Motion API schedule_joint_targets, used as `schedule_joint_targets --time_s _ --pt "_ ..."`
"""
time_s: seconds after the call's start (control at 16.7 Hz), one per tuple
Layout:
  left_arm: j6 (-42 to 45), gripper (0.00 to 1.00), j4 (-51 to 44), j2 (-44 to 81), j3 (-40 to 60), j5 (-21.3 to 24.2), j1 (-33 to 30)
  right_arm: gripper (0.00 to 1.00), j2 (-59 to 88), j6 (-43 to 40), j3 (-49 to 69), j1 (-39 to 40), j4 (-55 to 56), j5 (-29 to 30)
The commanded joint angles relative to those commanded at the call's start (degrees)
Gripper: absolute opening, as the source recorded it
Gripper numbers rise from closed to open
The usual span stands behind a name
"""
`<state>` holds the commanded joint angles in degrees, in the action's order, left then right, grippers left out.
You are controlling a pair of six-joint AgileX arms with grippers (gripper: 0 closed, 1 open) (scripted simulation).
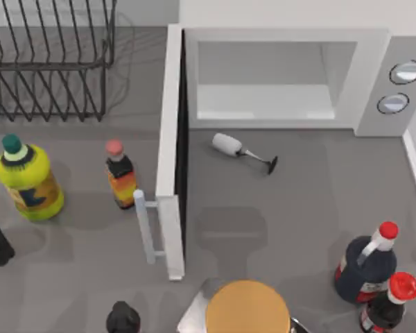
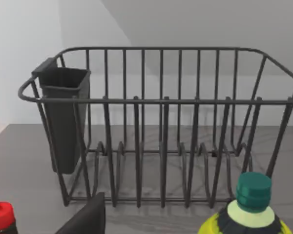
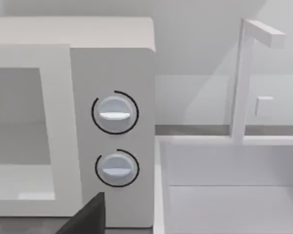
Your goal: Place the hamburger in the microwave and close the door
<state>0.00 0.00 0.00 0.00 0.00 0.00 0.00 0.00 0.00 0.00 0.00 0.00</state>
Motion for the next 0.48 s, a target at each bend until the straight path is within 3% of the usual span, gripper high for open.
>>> schedule_joint_targets --time_s 0.24,0.48 --pt "0.0 1.00 0.0 0.0 0.0 0.0 0.0 1.00 1.9 -1.9 1.9 -1.4 -1.9 0.0" --pt "0.0 1.00 0.0 0.0 0.0 0.0 0.0 1.00 13.0 -12.9 10.1 -7.4 -11.2 0.0"
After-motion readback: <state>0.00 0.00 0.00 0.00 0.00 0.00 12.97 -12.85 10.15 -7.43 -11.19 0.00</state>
